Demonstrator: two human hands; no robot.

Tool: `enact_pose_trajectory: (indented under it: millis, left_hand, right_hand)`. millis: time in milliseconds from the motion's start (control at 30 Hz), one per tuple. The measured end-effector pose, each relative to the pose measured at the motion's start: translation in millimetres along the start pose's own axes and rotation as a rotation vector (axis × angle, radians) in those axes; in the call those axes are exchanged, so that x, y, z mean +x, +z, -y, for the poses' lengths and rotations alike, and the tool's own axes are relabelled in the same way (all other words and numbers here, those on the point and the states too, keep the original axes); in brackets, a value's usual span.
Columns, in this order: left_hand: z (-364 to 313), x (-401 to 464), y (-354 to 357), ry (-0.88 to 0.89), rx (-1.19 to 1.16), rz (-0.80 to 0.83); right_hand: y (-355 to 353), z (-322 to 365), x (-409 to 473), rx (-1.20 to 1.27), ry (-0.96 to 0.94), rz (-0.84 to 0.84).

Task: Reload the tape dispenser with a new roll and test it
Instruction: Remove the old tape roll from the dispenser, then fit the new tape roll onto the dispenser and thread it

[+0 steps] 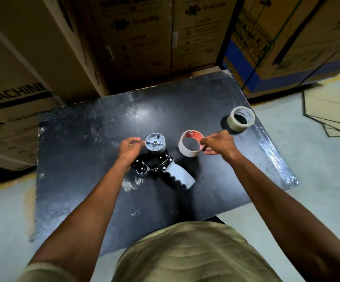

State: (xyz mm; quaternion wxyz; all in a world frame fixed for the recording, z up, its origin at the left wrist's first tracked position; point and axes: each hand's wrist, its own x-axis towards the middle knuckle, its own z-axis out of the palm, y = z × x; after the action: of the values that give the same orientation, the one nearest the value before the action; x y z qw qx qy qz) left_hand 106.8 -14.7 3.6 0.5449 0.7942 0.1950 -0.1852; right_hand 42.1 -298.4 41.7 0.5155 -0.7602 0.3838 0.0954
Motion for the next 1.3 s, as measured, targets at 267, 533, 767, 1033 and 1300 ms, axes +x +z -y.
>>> enact_pose_trajectory:
  millis: [267, 533, 767, 1033, 1300]
  left_hand:
    - [13.5, -23.9, 10.8, 0.042, 0.051, -0.085]
    - [9.4, -42.8, 12.6, 0.08, 0.129, -0.16]
    - [14.6, -56.7, 26.1, 0.041, 0.133, -0.257]
    - [21.6, -56.7, 44.0, -0.023, 0.161, -0.376]
    - [11.6, -68.3, 69.3, 0.014, 0.171, -0.532]
  right_hand:
    - [-62.7, -63.4, -18.4, 0.018, 0.1, -0.192]
    - [-115.1, -102.3, -12.8, 0.133, 0.219, -0.262]
    - [-147.2, -130.1, 22.2, 0.218, 0.242, -0.261]
    - [-156.8, -121.9, 35.4, 0.206, 0.203, -0.203]
    - [-163.8, -130.2, 53.5, 0.186, 0.196, -0.157]
